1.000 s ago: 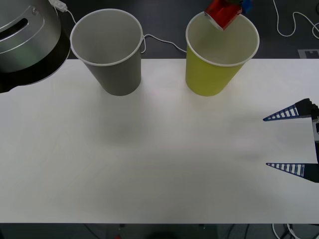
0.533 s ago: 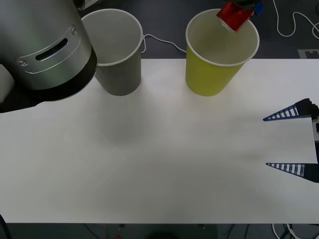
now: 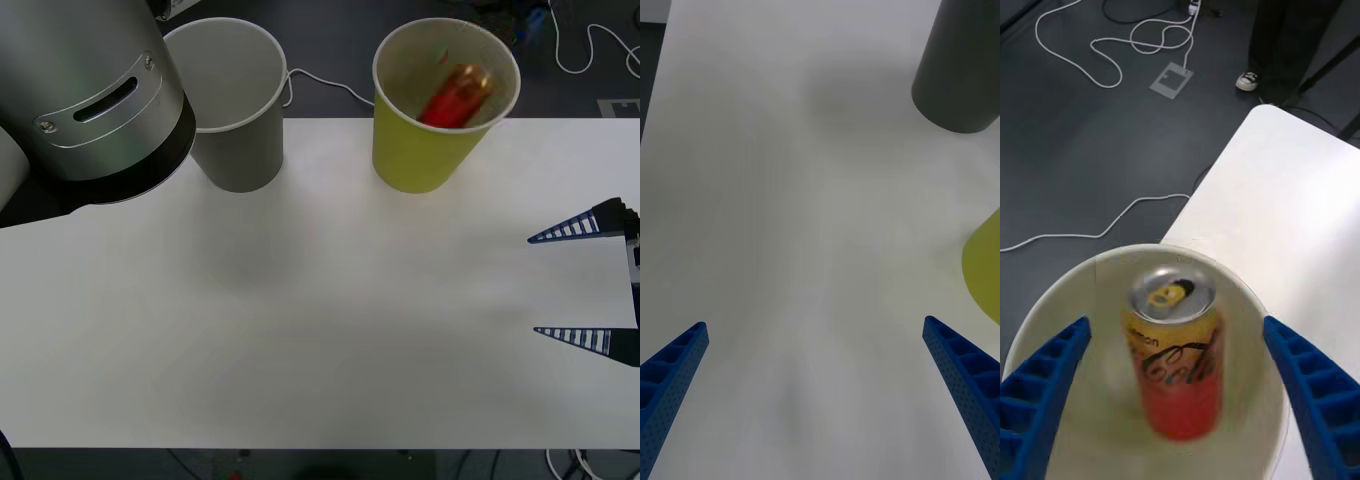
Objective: Put the can into the green bin and the plastic bottle into the gray bin
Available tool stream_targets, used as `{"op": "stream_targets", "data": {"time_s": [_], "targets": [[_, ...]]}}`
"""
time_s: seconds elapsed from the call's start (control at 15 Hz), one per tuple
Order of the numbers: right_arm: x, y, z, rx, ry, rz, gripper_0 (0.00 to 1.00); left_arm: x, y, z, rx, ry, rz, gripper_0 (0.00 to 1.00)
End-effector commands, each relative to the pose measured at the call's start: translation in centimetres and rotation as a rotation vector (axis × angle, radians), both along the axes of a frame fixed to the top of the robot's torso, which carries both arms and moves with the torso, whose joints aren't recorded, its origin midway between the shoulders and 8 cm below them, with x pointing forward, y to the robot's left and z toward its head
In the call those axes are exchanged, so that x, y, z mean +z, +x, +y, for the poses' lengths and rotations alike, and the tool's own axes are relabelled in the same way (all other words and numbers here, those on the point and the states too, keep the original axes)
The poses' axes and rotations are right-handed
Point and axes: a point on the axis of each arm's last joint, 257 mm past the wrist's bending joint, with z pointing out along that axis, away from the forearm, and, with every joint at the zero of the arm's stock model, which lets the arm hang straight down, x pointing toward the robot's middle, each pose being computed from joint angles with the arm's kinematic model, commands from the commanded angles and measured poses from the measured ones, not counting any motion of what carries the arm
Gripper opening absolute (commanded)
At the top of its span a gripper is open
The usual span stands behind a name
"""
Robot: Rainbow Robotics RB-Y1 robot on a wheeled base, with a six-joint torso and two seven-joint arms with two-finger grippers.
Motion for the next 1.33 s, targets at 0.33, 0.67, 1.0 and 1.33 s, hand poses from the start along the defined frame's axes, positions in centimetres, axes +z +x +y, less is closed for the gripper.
{"op": "stream_targets", "data": {"time_s": [0.33, 0.67, 1.0, 1.33], "targets": [[0.0, 0.0, 0.0, 0.000, 0.000, 0.000, 1.00, 1.2, -1.3, 2.5, -0.052, -0.023, 0.102, 1.00], [0.0, 0.0, 0.0, 0.000, 0.000, 0.000, 1.00, 3.0, -2.3, 9.2, -0.093, 0.010, 0.168, 1.00], [0.0, 0.0, 0.0, 0.000, 0.000, 0.000, 1.00, 3.0, -3.5, 16.9, -0.146, 0.036, 0.152, 1.00], [0.0, 0.0, 0.0, 0.000, 0.000, 0.000, 1.00, 2.1, -5.8, 24.6, -0.204, 0.049, 0.109, 1.00]]}}
